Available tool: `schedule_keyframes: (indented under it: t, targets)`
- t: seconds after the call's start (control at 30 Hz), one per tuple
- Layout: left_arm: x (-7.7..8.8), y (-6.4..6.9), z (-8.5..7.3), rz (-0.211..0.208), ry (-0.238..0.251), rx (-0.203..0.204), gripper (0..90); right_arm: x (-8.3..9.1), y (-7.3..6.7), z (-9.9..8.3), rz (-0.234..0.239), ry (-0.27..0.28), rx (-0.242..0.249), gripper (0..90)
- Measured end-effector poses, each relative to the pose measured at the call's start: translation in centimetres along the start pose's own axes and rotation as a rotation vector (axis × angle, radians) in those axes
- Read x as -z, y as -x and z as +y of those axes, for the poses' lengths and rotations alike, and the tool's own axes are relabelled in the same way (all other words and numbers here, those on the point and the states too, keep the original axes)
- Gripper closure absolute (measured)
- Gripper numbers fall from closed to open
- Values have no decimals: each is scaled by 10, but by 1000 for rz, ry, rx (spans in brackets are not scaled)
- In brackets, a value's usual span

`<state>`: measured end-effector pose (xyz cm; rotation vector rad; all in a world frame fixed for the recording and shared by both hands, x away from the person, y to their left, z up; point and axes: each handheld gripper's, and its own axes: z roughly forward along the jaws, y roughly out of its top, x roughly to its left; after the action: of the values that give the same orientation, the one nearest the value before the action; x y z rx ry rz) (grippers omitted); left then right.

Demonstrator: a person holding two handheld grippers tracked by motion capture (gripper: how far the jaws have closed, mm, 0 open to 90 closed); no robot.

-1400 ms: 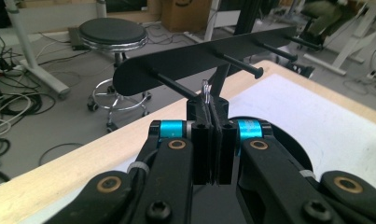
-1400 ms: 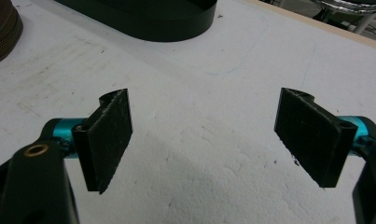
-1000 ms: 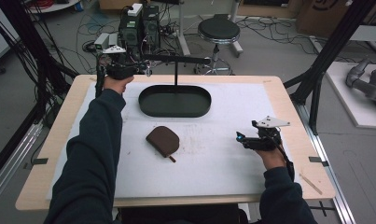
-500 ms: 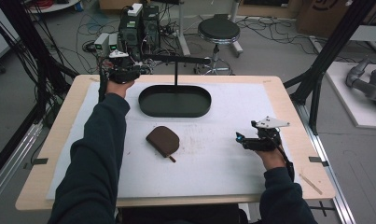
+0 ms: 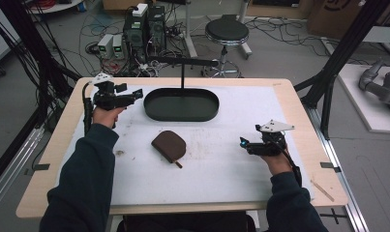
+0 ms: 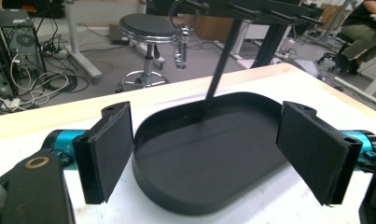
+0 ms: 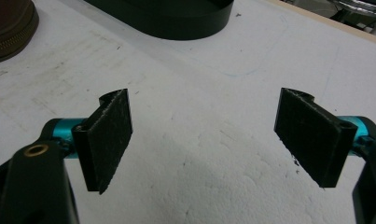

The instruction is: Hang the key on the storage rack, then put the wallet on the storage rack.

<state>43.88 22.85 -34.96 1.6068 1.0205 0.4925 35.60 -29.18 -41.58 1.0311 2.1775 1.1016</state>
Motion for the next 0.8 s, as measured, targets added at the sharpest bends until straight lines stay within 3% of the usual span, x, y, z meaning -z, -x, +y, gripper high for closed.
schedule_keyframes:
  t: [0.07,0.17,0.43,0.8]
  targets:
    - [9,4,-6,3,21,-11,189,-1,-2,1,4,0,7,194]
    - [22,11,-15,-24,42,-41,196,-2,-6,4,7,1,21,194]
    - [50,25,-40,12,88,-129,193,-5,-16,10,49,20,15,193]
    - [77,27,-80,31,37,-119,184,-12,-33,18,95,36,20,193]
